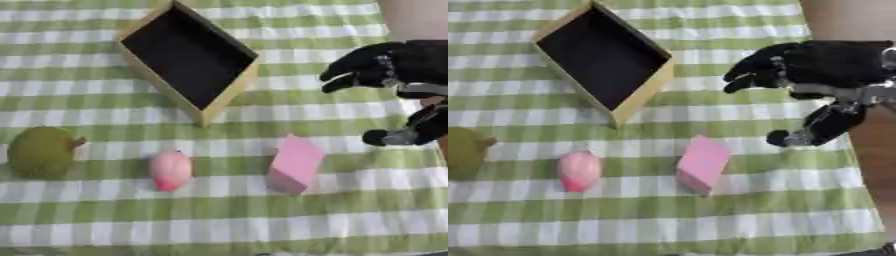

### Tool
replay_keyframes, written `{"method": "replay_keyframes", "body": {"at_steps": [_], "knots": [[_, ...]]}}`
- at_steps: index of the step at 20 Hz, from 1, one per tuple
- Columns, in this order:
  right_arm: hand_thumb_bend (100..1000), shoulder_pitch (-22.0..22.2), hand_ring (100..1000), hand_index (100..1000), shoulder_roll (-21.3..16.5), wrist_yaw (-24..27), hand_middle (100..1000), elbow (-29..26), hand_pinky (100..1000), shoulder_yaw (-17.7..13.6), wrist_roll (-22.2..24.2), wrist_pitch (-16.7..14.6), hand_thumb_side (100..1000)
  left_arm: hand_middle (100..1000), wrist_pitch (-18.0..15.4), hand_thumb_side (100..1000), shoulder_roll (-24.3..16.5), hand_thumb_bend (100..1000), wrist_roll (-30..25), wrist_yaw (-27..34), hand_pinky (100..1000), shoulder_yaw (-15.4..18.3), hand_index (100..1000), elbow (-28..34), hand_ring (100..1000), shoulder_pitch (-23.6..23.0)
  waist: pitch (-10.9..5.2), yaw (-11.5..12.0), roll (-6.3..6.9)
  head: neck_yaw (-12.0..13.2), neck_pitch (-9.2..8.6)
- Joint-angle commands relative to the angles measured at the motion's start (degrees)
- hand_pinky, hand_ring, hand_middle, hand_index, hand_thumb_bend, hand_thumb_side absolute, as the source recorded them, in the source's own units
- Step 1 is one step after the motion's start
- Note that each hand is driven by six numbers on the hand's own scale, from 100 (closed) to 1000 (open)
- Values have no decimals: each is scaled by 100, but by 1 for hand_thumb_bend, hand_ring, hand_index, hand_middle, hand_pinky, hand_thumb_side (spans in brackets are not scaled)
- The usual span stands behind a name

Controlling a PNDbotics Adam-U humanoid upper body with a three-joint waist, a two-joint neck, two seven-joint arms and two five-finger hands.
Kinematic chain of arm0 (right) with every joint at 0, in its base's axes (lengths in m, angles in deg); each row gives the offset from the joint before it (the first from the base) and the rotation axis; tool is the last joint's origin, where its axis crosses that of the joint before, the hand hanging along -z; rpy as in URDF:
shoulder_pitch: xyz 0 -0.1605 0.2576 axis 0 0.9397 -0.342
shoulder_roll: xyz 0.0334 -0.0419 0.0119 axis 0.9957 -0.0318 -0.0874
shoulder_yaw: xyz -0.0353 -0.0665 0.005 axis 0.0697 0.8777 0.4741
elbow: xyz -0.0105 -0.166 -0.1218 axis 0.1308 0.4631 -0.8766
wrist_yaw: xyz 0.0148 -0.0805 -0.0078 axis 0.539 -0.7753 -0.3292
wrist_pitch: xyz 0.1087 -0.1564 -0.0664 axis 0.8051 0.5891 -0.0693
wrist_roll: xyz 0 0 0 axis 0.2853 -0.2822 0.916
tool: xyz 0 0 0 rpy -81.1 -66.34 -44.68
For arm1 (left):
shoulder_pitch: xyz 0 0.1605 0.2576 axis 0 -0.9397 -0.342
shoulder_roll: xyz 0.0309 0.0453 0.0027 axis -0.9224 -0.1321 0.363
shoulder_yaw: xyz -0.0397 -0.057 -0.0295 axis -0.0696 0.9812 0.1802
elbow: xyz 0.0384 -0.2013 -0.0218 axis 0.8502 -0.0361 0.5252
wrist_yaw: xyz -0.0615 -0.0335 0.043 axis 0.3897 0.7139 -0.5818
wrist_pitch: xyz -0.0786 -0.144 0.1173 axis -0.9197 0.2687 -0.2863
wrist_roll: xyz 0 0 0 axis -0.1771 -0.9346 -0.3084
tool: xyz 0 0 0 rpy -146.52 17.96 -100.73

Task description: Pick up objects on the table and place them in the box.

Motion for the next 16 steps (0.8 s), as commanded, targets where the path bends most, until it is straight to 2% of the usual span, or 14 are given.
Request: {"method": "replay_keyframes", "body": {"at_steps": [1,8,16], "knots": [[370,-152,947,936,-167,43,914,-81,943,104,158,-20,167,776,-10,780,-111,659,-44,24,812,-1,838,85,779,86,-45,24,-75,-25,31],[366,-398,949,937,-8,181,927,-81,943,458,559,111,174,776,-3,780,-89,653,-77,61,812,-30,837,85,778,104,-64,80,-86,-50,31],[443,-580,956,933,123,289,928,-81,948,741,1122,189,100,774,1,780,-75,648,-85,96,811,-52,837,85,777,119,-69,115,-112,-84,31]]}}
